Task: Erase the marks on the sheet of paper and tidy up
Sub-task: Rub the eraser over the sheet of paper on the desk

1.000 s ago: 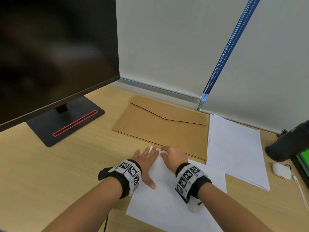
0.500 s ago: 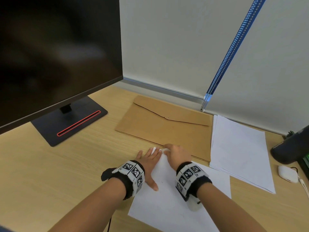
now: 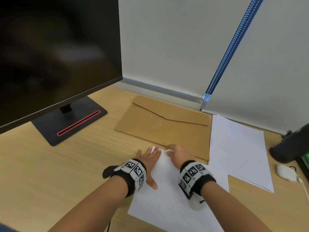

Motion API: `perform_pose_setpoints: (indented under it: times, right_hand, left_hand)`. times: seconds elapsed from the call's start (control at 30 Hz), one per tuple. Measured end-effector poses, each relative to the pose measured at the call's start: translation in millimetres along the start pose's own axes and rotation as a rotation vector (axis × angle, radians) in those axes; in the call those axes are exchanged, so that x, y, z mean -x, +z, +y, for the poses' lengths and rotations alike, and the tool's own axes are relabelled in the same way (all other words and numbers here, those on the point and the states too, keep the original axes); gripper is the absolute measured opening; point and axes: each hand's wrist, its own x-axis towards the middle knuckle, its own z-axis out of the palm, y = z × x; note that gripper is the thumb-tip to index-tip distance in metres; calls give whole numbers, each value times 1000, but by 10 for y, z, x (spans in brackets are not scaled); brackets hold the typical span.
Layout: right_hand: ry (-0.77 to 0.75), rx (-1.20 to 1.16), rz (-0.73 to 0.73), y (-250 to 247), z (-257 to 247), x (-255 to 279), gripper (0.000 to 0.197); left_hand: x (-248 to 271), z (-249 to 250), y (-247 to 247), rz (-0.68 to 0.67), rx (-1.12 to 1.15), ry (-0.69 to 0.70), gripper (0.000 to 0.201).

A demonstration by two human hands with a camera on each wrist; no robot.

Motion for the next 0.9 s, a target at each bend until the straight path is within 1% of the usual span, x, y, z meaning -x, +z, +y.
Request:
perform_pose_setpoints:
  times: [0.13, 0.3, 0.4, 0.47, 0.6, 0.67, 0.77, 0.9]
  right_hand:
    - [-4, -17, 2, 38, -14, 62, 28]
    - [-32, 9, -121, 39, 127, 381, 25]
    - [13, -80, -152, 33, 191, 390, 22]
    - [56, -170, -137, 25, 196, 287, 22]
    - [145, -253, -38, -34, 156, 47, 27]
    - [165, -247, -8, -40, 136, 4, 28]
    - [148, -171, -18, -12, 104, 64, 31]
    - [148, -154, -10, -16, 135, 72, 34]
  left_hand:
    - [9, 12, -15, -8, -10, -16, 131]
    - [0, 23, -26, -10, -16, -29, 132]
    - [-20, 23, -24, -16, -35, -9, 130]
    - [-16, 27, -39, -30, -49, -8, 129]
    - [-2, 40, -54, -43, -59, -12, 128]
    - [-10, 37, -47, -39, -64, -18, 129]
    - [-4, 40, -42, -27, -86, -5, 126]
    - [28, 98, -29, 13, -152, 102, 109]
